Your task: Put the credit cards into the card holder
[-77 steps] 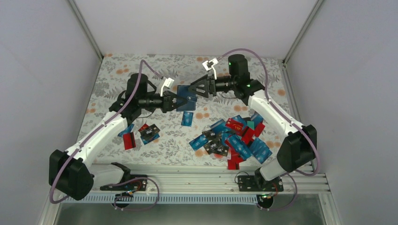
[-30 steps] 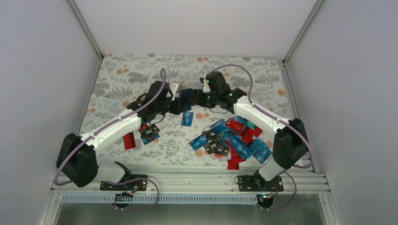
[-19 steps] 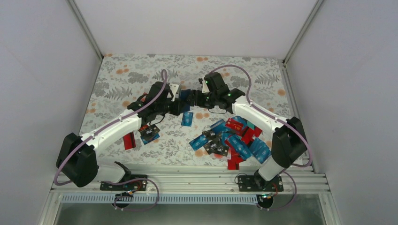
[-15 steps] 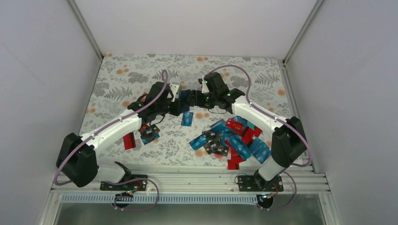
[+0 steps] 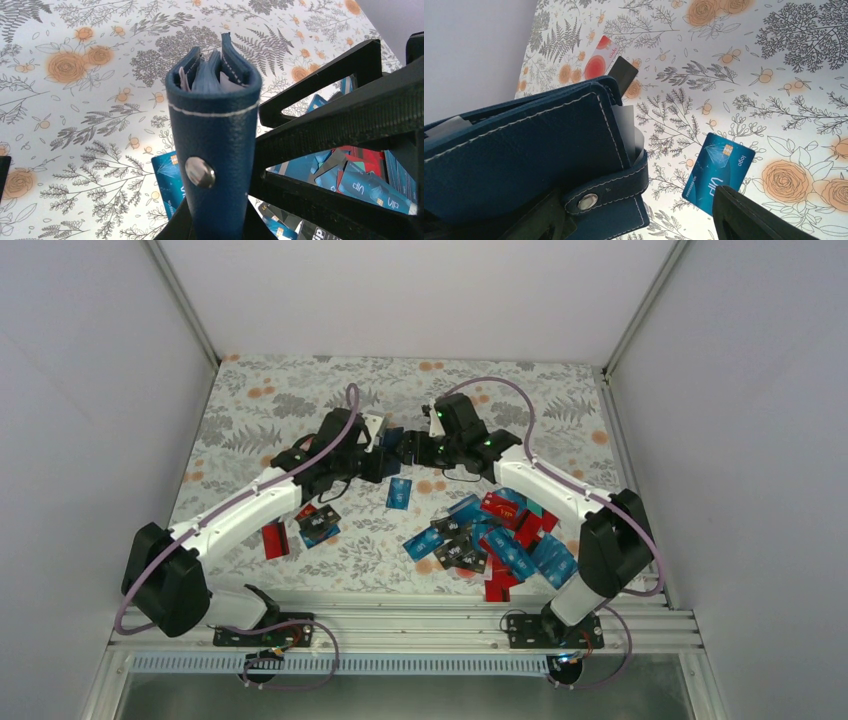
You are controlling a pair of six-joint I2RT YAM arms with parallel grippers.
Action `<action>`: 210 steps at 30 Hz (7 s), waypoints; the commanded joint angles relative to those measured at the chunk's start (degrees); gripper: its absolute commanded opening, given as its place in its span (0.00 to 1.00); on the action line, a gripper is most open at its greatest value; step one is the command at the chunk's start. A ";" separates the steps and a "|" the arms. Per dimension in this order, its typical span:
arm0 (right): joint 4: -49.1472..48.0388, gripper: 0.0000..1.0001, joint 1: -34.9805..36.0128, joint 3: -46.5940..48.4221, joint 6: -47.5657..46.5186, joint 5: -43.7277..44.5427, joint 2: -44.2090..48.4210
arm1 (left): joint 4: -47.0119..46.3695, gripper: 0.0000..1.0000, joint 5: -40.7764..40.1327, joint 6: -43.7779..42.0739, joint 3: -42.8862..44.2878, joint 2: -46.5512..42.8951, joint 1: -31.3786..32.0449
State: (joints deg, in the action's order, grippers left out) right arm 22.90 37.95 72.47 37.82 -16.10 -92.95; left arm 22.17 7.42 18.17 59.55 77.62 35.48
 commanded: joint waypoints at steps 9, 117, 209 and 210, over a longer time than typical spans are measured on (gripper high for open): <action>2.21 0.75 -8.86 -13.43 -4.55 9.43 -0.68 | -0.87 0.02 -1.73 -0.44 7.40 -1.98 1.34; -3.58 0.04 5.46 -16.04 -5.65 -18.67 0.54 | 12.82 1.00 -12.84 22.50 -12.02 1.25 12.24; 6.16 0.69 2.55 -6.00 -9.18 -16.35 -2.77 | -0.46 0.64 -7.92 19.17 -24.61 1.57 -6.76; 4.53 0.69 2.67 -6.44 -8.25 -18.06 -2.94 | -0.40 0.64 -7.90 19.16 -24.65 1.53 -6.62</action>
State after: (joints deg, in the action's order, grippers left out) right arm 30.70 40.69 66.37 26.46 -27.86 -96.66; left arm 20.64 -2.55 37.04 35.79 79.85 28.23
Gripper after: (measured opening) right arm 0.685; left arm 0.641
